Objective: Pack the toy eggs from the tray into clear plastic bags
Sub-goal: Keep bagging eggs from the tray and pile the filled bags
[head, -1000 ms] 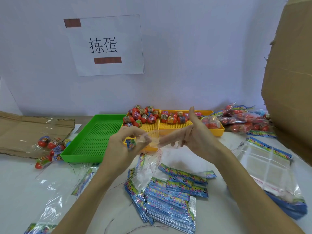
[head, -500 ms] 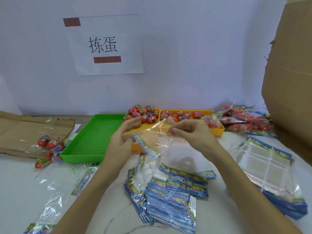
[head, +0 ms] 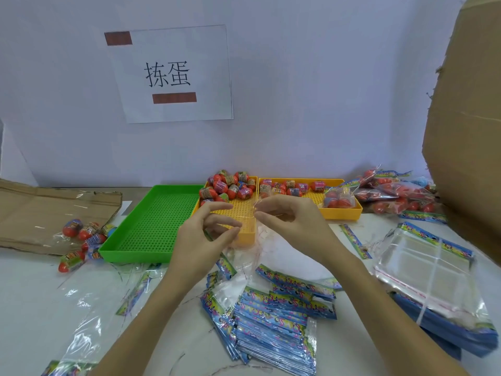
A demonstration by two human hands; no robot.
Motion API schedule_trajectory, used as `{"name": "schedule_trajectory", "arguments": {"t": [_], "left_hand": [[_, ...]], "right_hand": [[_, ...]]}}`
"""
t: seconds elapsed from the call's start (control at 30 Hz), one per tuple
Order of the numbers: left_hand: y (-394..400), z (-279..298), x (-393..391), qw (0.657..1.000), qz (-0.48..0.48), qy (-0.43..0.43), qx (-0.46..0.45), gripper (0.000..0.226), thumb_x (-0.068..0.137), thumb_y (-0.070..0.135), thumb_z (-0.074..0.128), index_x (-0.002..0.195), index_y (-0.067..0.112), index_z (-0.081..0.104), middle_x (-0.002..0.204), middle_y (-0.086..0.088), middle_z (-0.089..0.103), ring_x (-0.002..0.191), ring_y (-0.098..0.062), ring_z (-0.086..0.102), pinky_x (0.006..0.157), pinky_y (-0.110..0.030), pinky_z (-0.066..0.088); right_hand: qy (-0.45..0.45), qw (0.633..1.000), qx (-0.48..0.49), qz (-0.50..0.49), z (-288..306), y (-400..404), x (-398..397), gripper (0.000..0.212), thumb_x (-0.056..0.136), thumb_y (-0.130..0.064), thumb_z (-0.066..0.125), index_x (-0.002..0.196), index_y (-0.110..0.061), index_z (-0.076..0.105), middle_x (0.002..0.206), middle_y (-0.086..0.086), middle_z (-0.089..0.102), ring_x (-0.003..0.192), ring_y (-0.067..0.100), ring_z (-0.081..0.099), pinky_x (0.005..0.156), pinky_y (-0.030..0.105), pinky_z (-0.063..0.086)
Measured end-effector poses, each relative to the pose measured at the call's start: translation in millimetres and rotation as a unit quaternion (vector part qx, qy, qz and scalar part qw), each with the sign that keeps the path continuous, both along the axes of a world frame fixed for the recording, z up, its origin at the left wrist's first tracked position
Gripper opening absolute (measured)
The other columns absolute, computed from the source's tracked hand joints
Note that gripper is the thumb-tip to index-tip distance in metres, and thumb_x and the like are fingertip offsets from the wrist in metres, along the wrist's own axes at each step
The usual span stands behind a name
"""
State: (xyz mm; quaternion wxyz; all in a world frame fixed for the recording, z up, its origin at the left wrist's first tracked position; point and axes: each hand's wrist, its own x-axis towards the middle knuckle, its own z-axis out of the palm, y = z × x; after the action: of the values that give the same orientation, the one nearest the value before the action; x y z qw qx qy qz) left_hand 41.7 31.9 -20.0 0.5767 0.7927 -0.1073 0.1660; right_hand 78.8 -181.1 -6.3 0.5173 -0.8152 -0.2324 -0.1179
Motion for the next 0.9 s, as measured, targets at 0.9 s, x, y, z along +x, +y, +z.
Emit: {"name": "schedule_trajectory", "arguments": {"t": [0.9], "left_hand": [[8, 0, 0, 0.995, 0.019, -0.090, 0.028, 0.055, 0.076, 0.043, 0.089, 0.123, 0.033, 0.064, 0.074, 0.001, 0.075, 0.058, -0.018, 0.072, 0.063, -0.035, 0.061]], "right_hand": [[0.245, 0.932, 0.198, 0.178, 5, -1, -7, 0.019, 0.098, -0.025, 0.067, 0.102, -0.006, 0.068, 0.113, 0.019, 0.076, 0.108, 0.034, 0.074, 0.093, 0.040, 0.060]]}}
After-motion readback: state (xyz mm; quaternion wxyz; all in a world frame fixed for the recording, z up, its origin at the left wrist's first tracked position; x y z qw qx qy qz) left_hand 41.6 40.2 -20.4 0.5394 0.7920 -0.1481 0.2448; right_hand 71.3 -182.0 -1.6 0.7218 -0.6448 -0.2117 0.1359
